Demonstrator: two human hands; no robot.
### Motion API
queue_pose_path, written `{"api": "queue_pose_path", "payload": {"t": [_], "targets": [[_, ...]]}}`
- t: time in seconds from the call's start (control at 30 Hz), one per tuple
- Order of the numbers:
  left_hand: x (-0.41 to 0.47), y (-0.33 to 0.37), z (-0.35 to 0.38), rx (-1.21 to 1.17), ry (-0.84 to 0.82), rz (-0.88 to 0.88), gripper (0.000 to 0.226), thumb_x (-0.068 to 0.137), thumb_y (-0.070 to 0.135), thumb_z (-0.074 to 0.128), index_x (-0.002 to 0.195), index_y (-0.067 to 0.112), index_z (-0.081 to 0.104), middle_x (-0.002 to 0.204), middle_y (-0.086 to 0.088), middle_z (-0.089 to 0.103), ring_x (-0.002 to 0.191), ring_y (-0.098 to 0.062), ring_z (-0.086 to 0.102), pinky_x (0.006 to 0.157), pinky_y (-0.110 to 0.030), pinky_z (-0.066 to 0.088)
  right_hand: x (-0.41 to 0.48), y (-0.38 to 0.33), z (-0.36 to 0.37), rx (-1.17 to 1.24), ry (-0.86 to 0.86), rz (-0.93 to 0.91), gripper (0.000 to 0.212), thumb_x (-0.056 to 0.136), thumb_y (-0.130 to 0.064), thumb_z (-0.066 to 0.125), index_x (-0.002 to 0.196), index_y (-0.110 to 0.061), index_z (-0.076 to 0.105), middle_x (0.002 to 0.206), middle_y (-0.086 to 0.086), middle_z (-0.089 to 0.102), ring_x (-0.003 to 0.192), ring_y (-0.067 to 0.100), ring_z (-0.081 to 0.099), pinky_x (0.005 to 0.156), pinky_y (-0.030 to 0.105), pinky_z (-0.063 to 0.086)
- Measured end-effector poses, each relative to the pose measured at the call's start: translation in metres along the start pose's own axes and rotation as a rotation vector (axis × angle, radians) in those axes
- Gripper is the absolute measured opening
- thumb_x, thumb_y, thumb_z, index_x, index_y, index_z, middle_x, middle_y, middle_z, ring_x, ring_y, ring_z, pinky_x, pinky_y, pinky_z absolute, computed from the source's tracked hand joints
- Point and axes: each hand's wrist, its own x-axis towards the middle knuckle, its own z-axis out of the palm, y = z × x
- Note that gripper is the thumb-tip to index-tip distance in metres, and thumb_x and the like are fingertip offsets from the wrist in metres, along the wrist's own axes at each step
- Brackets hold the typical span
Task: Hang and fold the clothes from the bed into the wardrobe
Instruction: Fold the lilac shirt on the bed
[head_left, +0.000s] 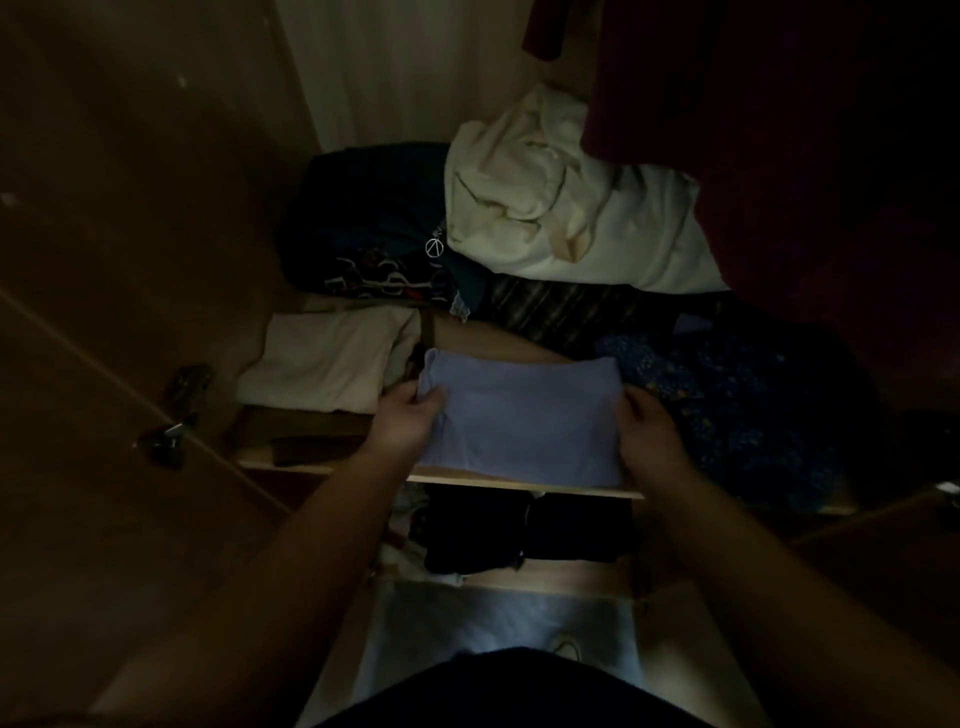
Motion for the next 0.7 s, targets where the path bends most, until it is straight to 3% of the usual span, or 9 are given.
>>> {"api": "queue_pose_path", "payload": {"t": [0.03,0.1,0.2,0.27,0.37,0.43,0.53,0.7], "targets": [[0.003,-0.001,0.001,0.062,0.018,0.023,0.017,0.100,0.023,0.060,0.102,0.008,0.068,0.104,-0.005,0.069,0.072,0.001,0.064,0.057,-0.010,0.050,0.003,0.001,-0.001,-0.052,-0.019,-0.017,0.021,0.102,-0.008,0.049,0.118,-0.002,0.061,0.127,0.027,0.059,0.109,0.038,0.060,0.094,0.036,0.050],[0.005,0.002,-0.001,0.243,0.003,0.077,0.019,0.097,0.019,0.062,0.107,0.004,0.068,0.103,-0.010,0.068,0.084,-0.018,0.066,0.069,-0.022,0.051,0.000,-0.002,-0.004,-0.241,-0.020,-0.075,0.012,0.100,-0.009,0.052,0.108,-0.008,0.061,0.119,0.023,0.064,0.110,0.040,0.061,0.096,0.045,0.047],[0.005,0.011,-0.006,0.576,-0.049,0.187,0.030,0.094,0.014,0.061,0.121,0.001,0.061,0.108,-0.015,0.066,0.099,-0.032,0.063,0.078,-0.031,0.045,-0.015,-0.010,-0.011,-0.509,0.080,-0.308,0.029,0.095,-0.018,0.058,0.124,-0.014,0.060,0.124,0.011,0.065,0.113,0.028,0.060,0.094,0.029,0.041],[-0.003,0.019,-0.006,0.765,-0.006,0.300,0.039,0.094,0.016,0.057,0.129,-0.001,0.054,0.119,-0.021,0.063,0.110,-0.038,0.060,0.092,-0.036,0.046,-0.029,-0.017,-0.006,-0.682,0.124,-0.557,0.040,0.089,-0.013,0.056,0.130,-0.012,0.057,0.129,0.012,0.060,0.118,0.028,0.055,0.101,0.032,0.040],[-0.015,0.023,0.016,0.974,0.027,0.598,0.058,0.089,0.029,0.051,0.142,0.005,0.047,0.139,-0.020,0.053,0.133,-0.037,0.045,0.114,-0.042,0.030,-0.037,-0.024,0.015,-0.964,0.056,-0.760,0.052,0.091,-0.021,0.051,0.141,-0.008,0.048,0.144,0.016,0.049,0.135,0.034,0.041,0.116,0.044,0.032],[-0.016,0.013,0.034,1.150,-0.057,0.711,0.062,0.096,0.042,0.044,0.152,0.017,0.038,0.157,-0.013,0.037,0.148,-0.032,0.025,0.122,-0.047,0.013,-0.035,-0.018,0.031,-1.182,0.008,-0.747,0.058,0.097,-0.036,0.042,0.150,-0.011,0.038,0.153,0.015,0.040,0.144,0.034,0.029,0.119,0.048,0.023],[-0.007,-0.016,0.044,1.285,-0.139,0.615,0.064,0.101,0.059,0.029,0.159,0.034,0.017,0.168,-0.003,0.008,0.154,-0.025,-0.003,0.123,-0.046,-0.007,-0.026,0.004,0.038,-1.317,-0.036,-0.634,0.064,0.101,-0.050,0.031,0.158,-0.023,0.023,0.162,0.010,0.026,0.150,0.030,0.019,0.121,0.050,0.014],[0.003,-0.041,0.040,1.266,-0.176,0.541,0.067,0.099,0.065,0.022,0.158,0.040,0.008,0.168,-0.001,0.004,0.154,-0.025,-0.003,0.123,-0.047,-0.005,-0.019,0.023,0.041,-1.248,-0.046,-0.507,0.065,0.097,-0.056,0.024,0.154,-0.025,0.035,0.154,0.012,0.042,0.140,0.034,0.041,0.116,0.048,0.030]]}}
